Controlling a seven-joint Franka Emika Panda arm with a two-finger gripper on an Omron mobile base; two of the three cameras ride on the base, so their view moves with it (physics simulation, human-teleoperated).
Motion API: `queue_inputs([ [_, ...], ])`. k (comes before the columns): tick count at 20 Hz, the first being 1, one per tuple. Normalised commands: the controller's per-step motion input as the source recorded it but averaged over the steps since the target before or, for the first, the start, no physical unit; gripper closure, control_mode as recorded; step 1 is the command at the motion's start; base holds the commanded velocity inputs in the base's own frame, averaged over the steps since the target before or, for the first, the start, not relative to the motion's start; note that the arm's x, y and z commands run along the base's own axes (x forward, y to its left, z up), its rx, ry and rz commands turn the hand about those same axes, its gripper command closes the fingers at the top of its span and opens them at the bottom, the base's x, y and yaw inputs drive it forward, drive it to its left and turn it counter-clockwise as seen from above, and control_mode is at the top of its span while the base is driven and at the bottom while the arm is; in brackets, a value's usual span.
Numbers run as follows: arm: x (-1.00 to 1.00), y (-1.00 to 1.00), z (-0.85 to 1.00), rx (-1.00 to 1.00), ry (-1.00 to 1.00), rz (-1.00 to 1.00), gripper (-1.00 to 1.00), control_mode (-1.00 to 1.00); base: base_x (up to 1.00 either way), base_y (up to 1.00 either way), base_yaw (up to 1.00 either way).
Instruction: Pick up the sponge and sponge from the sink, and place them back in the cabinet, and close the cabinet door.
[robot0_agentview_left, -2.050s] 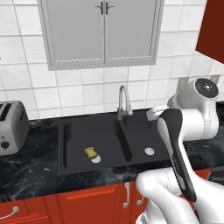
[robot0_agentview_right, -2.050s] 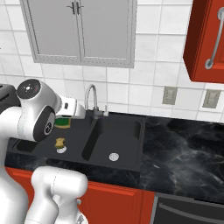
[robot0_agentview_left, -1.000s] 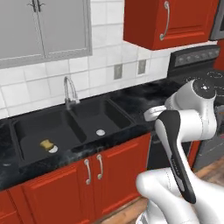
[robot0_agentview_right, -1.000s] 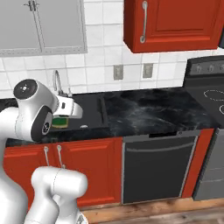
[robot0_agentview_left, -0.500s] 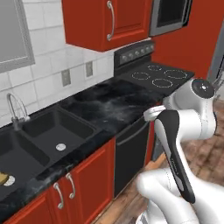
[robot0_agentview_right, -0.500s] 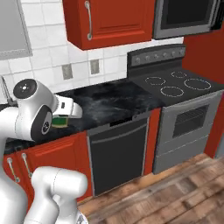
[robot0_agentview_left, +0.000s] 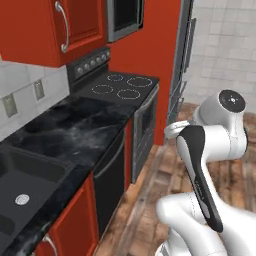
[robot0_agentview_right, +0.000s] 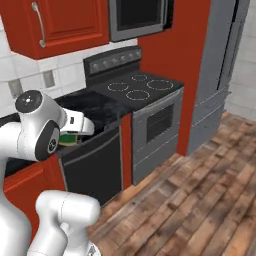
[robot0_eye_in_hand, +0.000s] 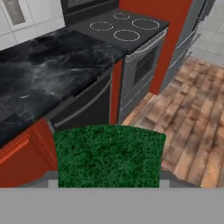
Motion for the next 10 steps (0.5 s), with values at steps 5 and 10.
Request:
queue_inputs([
  [5,0.0,0.0,0.0,0.0,0.0,0.0,1.0,1.0,0.0,-0.03,-0.57],
  [10,0.0,0.0,0.0,0.0,0.0,0.0,1.0,1.0,0.0,0.0,-0.59],
])
